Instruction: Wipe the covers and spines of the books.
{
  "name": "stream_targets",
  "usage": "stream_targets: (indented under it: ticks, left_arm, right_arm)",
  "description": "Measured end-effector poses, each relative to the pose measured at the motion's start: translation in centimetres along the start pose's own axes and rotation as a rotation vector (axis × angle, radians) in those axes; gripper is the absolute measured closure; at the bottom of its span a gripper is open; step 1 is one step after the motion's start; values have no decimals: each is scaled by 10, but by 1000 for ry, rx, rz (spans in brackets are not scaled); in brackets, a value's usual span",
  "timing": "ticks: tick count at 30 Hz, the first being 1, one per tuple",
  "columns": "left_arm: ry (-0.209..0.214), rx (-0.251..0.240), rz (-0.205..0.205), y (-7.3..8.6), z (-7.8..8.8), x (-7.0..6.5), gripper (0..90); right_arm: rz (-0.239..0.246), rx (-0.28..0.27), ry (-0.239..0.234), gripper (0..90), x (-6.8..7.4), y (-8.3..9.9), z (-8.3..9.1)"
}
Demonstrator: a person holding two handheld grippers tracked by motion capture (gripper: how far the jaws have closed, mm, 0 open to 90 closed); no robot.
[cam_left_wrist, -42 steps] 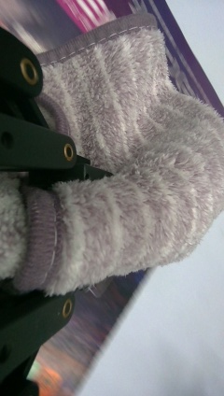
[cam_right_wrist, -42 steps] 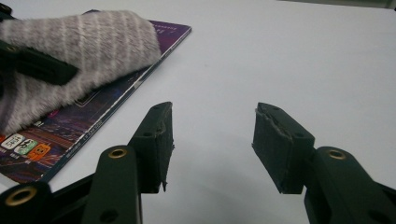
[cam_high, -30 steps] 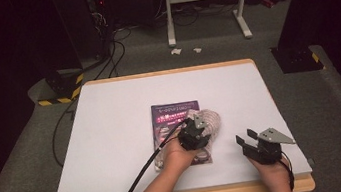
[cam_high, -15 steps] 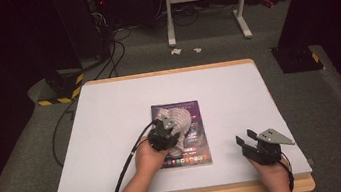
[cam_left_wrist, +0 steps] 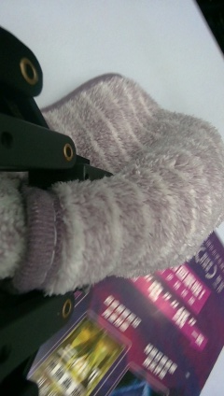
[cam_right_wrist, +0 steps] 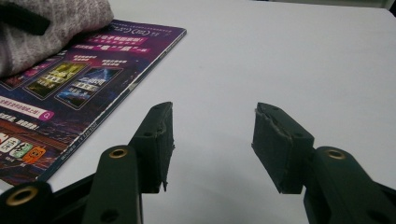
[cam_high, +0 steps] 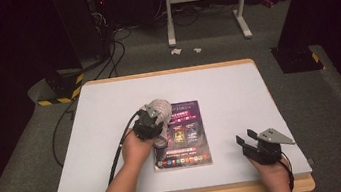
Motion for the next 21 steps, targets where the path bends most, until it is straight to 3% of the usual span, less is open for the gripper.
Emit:
stream_targets:
  ticks: [2, 5, 8, 11, 13, 16, 19, 20, 21]
  left_arm:
    - [-10, 8, 1, -3, -3, 4, 636]
    - [-59, 58, -30, -5, -15, 16, 635]
    - [-57, 70, -3, -6, -24, 22, 634]
    - [-46, 84, 10, -9, -30, 22, 633]
    - [-14, 94, 41, -13, -36, 17, 634]
    - [1, 97, 36, -17, -40, 11, 634]
    - [36, 77, 43, -25, -48, -6, 634]
    - [36, 77, 43, -25, -48, -6, 635]
    - [63, 65, 43, -31, -52, -20, 635]
  right_arm:
    - [-6, -4, 0, 481, -1, -1, 1]
    - [-24, -7, -4, 481, -3, 0, 1]
    - [-51, 2, -12, 482, -4, 3, -1]
    - [-48, 0, -16, 482, -3, 3, -1]
    - [-57, -5, -22, 482, -2, 2, -1]
    - [-63, -7, -26, 482, -2, 2, 0]
    - [-52, -8, -25, 481, -1, 1, 0]
    - [-52, -8, -25, 481, -1, 1, 0]
    - [-47, -9, -23, 481, 0, 1, 0]
Point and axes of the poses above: each handheld gripper's, and its own axes: z roughly backward along the jaws, y roughly out of its underside, x roughly to its left, the point moved 9 cm from there along -z, roughly forward along the jaws, and after that the axes turned 6 degrees about -x, right-handed, at the moved point
